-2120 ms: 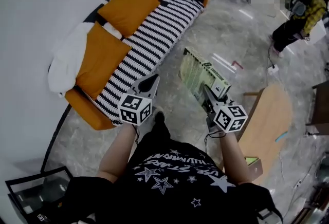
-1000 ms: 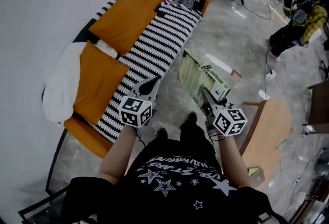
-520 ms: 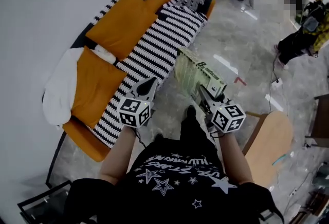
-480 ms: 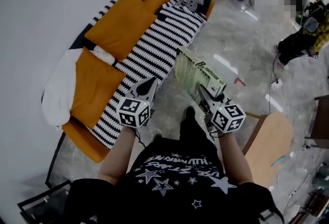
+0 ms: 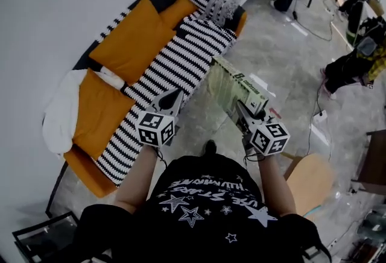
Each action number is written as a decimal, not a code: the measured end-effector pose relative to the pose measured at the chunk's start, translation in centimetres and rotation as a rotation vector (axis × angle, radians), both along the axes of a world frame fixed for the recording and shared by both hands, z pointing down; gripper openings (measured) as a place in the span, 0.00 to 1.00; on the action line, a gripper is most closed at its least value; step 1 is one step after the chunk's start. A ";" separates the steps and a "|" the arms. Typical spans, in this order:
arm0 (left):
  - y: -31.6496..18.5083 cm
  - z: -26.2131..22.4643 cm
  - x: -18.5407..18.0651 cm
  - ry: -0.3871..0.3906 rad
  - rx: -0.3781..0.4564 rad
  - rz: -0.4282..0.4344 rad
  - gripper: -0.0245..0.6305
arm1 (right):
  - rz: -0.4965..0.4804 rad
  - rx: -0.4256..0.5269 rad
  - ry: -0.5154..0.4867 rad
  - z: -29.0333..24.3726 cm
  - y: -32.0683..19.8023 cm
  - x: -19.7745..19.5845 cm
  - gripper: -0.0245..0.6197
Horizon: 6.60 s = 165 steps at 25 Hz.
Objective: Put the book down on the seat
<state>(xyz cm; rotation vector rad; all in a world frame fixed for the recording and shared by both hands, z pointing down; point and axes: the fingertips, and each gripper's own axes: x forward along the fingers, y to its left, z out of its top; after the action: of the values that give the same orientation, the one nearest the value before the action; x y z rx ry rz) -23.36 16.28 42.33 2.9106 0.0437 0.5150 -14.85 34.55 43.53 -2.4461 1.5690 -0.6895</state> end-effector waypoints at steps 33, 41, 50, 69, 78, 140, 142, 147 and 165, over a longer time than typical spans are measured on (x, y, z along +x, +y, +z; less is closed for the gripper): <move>-13.7 2.3 22.4 -0.038 -0.022 -0.060 0.05 | 0.010 -0.046 -0.061 1.6 -11.6 23.8 0.30; -19.6 2.9 25.5 -0.044 -0.044 -0.072 0.05 | -0.010 -0.082 -0.065 2.2 -17.7 27.3 0.30; -23.9 2.3 27.2 -0.021 -0.039 -0.088 0.05 | -0.030 -0.104 -0.054 1.9 -21.9 29.5 0.30; -33.1 4.3 30.6 -0.069 -0.063 -0.381 0.05 | -0.391 -0.161 -0.049 4.4 -37.8 39.0 0.30; -37.2 5.6 36.6 -0.110 -0.079 -0.509 0.05 | -0.608 -0.250 -0.044 7.7 -44.7 46.5 0.30; -43.5 19.4 41.4 -0.326 -0.374 -0.775 0.05 | -1.531 -0.992 0.605 34.3 -67.0 49.7 0.46; -43.6 18.8 40.9 -0.321 -0.360 -0.771 0.05 | -1.465 -0.931 0.693 33.0 -68.4 50.1 0.46; -44.0 16.7 39.2 -0.282 -0.312 -0.764 0.05 | -1.320 -0.881 0.765 29.2 -69.7 50.6 0.46; -35.6 8.2 28.5 -0.125 -0.197 -0.700 0.05 | -0.938 -0.643 0.438 16.5 -57.5 41.3 0.46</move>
<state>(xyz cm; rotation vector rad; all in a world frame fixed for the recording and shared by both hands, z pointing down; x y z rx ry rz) 5.16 -19.34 50.56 2.4615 -0.8497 0.5158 26.44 -22.91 59.98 -2.1873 3.1564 -0.9151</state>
